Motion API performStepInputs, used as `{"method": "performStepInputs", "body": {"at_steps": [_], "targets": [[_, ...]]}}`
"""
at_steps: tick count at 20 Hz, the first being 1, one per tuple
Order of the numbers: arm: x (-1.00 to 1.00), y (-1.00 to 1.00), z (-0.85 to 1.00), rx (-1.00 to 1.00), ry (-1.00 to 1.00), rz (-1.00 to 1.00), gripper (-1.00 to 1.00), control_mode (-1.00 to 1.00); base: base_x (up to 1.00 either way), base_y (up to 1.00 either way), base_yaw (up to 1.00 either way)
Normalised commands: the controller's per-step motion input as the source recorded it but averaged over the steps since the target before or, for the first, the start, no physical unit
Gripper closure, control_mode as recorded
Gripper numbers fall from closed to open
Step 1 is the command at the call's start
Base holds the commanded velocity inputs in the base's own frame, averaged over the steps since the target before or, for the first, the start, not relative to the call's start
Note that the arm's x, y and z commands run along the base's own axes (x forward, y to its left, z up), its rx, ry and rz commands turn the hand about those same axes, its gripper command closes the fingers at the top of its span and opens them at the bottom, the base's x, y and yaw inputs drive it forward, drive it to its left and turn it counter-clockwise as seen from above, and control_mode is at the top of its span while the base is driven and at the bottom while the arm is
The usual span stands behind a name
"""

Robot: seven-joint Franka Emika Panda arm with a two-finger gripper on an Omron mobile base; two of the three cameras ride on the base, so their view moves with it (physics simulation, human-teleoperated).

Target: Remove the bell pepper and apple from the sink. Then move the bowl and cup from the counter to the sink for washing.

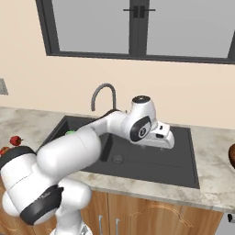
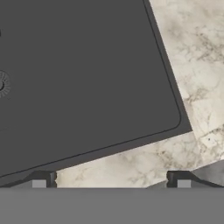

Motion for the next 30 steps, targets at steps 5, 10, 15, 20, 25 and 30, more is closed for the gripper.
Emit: {"method": "performStepInputs", "body": {"at_steps": [5, 10, 15, 20, 25, 30], "targets": [[-0.20, -0.51, 0.00, 0.00, -0.06, 0.07, -1.00, -1.00, 0.00, 0.00, 0.00], [0.00, -0.47, 0.05, 0.00, 0.01, 0.00, -1.00, -1.00, 0.00, 0.00, 0.00], [-0.02, -0.44, 0.10, -0.06, 0.03, 0.00, -1.00, -1.00, 0.00, 0.00, 0.00], [-0.09, -0.45, 0.08, -0.10, 0.00, 0.00, -1.00, -1.00, 0.00, 0.00, 0.00], [-0.03, -0.31, 0.03, -0.08, 0.00, 0.00, -1.00, -1.00, 0.00, 0.00, 0.00], [0.00, -0.28, 0.12, -0.05, 0.00, 0.00, -1.00, -1.00, 0.00, 0.00, 0.00]]}}
